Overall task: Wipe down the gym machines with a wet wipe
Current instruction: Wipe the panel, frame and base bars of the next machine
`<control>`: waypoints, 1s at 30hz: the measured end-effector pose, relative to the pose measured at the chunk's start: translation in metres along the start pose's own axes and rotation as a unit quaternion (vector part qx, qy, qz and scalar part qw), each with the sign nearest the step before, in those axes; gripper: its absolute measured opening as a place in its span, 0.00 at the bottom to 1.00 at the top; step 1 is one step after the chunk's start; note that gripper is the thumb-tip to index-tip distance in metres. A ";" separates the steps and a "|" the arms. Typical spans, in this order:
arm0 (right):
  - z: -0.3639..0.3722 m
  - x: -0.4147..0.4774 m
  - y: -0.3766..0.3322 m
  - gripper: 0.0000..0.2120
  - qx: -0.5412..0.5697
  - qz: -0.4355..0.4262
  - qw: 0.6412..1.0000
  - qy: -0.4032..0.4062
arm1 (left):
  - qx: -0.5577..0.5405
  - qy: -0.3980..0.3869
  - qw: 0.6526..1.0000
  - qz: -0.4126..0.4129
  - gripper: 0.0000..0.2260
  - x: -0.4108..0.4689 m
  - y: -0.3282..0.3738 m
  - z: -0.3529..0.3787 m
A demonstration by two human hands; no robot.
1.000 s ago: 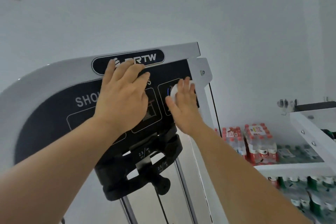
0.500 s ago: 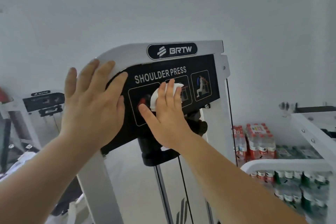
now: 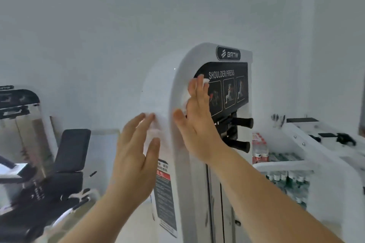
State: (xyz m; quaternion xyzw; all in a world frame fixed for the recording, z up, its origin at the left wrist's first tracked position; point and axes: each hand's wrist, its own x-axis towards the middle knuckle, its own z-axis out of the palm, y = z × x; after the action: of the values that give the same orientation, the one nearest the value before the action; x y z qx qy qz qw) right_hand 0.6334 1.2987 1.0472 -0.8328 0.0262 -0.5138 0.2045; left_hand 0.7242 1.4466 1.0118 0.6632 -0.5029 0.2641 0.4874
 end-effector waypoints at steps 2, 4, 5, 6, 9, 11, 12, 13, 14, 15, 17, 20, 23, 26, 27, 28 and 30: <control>-0.002 0.009 -0.017 0.44 -0.046 -0.031 0.998 -0.008 | 0.001 -0.029 1.000 0.007 0.26 -0.008 -0.009 -0.001; 0.001 0.004 -0.027 0.44 -0.145 -0.103 0.984 -0.024 | -0.007 -0.041 0.999 0.006 0.28 -0.012 -0.014 -0.002; 0.000 0.001 -0.027 0.43 -0.197 -0.142 0.969 -0.038 | -0.013 -0.042 0.999 0.004 0.29 -0.013 -0.016 -0.002; -0.003 0.001 -0.026 0.43 -0.241 -0.179 0.952 -0.057 | -0.014 -0.043 0.999 0.003 0.29 -0.013 -0.018 -0.002; -0.026 0.025 -0.023 0.41 -0.354 -0.252 0.894 -0.111 | -0.009 -0.043 0.999 0.011 0.29 -0.012 -0.021 -0.002; -0.046 0.058 -0.028 0.42 -0.408 -0.231 0.874 -0.130 | -0.010 -0.041 0.999 0.014 0.29 -0.010 -0.023 -0.004; -0.055 0.075 -0.033 0.44 -0.421 -0.201 0.873 -0.142 | -0.012 -0.040 0.999 0.015 0.28 -0.008 -0.023 -0.005; -0.061 0.088 -0.037 0.47 -0.427 -0.172 0.874 -0.155 | -0.012 -0.039 0.999 0.016 0.28 -0.007 -0.024 -0.006; -0.064 0.095 -0.041 0.50 -0.432 -0.157 0.871 -0.170 | -0.014 -0.038 0.999 0.017 0.27 -0.005 -0.025 -0.006; -0.063 0.096 -0.046 0.51 -0.445 -0.164 0.861 -0.185 | -0.015 -0.037 0.999 0.021 0.27 -0.004 -0.027 -0.007; -0.054 0.081 -0.052 0.50 -0.486 -0.232 0.811 -0.228 | -0.022 -0.030 0.999 0.035 0.26 -0.002 -0.032 -0.008; -0.042 0.058 -0.053 0.44 -0.508 -0.329 0.747 -0.275 | -0.052 -0.021 0.997 0.047 0.27 -0.004 -0.044 -0.005; -0.047 0.075 -0.066 0.46 -0.525 -0.263 0.757 -0.288 | -0.078 -0.035 0.995 0.043 0.29 -0.008 -0.052 0.000; -0.039 0.084 -0.085 0.50 -0.566 -0.145 0.770 -0.255 | -0.093 -0.039 0.993 0.065 0.30 -0.005 -0.061 0.001; -0.031 0.080 -0.091 0.52 -0.587 -0.119 0.761 -0.248 | -0.093 -0.045 0.991 0.081 0.30 -0.005 -0.064 0.000; -0.022 0.072 -0.095 0.54 -0.608 -0.102 0.747 -0.250 | -0.091 -0.056 0.989 0.102 0.31 -0.005 -0.067 -0.002; -0.004 0.053 -0.098 0.54 -0.635 -0.099 0.718 -0.270 | -0.084 -0.098 0.981 0.147 0.34 -0.007 -0.078 -0.007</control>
State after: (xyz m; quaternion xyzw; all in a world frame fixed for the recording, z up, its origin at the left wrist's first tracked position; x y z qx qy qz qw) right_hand 0.6383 1.3734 1.1297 -0.8684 0.2069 -0.1479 -0.4257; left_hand 0.7947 1.4569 0.9789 0.5615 -0.6603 0.2237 0.4458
